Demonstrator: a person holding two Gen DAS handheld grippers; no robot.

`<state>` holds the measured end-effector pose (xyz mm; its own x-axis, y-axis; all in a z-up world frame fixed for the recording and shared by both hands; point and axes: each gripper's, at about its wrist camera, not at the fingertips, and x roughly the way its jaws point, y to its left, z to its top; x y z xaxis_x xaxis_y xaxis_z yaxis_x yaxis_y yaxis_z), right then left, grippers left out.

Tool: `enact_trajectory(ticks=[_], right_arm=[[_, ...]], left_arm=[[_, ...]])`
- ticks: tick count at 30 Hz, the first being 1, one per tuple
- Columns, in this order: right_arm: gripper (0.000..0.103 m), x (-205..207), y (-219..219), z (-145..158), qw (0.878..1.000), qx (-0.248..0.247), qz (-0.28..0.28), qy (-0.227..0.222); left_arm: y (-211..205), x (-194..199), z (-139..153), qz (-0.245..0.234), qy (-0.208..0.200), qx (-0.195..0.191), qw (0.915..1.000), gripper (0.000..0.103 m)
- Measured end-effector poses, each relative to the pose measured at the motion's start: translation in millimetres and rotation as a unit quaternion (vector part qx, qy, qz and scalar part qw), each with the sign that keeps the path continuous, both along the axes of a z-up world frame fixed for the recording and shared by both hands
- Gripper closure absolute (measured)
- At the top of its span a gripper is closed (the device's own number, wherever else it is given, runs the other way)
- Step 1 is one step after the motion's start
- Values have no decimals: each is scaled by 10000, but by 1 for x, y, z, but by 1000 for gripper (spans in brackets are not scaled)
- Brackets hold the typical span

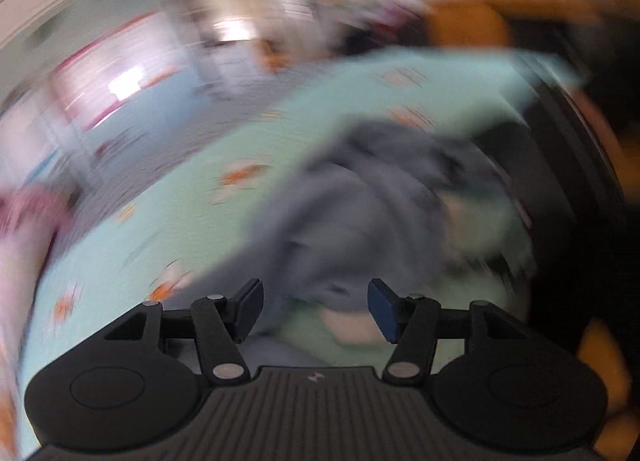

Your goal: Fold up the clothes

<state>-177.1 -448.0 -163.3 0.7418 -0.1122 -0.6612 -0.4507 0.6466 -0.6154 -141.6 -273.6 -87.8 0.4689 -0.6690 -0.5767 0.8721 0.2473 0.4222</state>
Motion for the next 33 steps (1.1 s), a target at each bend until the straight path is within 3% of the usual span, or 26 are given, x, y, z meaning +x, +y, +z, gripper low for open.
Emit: enact_trajectory(ticks=[2,4,8,11,15,17,20,23,27,31,33], right_arm=[[37,-2,0,-3,9997,-144,178,82],[71,-2,-3,0,9996,-69,146,213],[98,-1,-10,13,9991,352,-85,228],[98,-7,-15,32,9966,780,-270,-19],[98,-30,-15,70,9898,1139,-448,-725],[98,-41,-15,85,9841,1294,-617,-1050],[97,-55,-21,101,9635,1889,-1180,-1482],[97,-73,-18,111,9445,2180,-1474,-1965],[97,-92,-6,127,9236,2356,-1525,-2612],[97,-99,-6,136,9218,2278,-1473,-2769],[97,-102,-14,141,9178,2453,-1502,-2737]], left_arm=[[-16,-13,-19,-567,-429,496,9962,43],[-30,-21,-37,-1006,-845,865,9875,43],[-53,-15,-54,-1429,-1293,1124,9748,43],[-60,-8,-59,-1621,-1476,1244,9677,43],[-67,-4,-51,-1673,-1347,1244,9687,43],[-69,-4,-47,-1414,-1274,1042,9762,46],[-68,-3,-37,-917,-1066,576,9884,57],[-63,3,-18,-452,-753,56,9961,64],[-56,-8,2,-698,-653,-172,9953,67],[-42,-26,18,-1152,-892,-186,9892,63],[-39,-25,22,-1318,-757,-91,9883,59]])
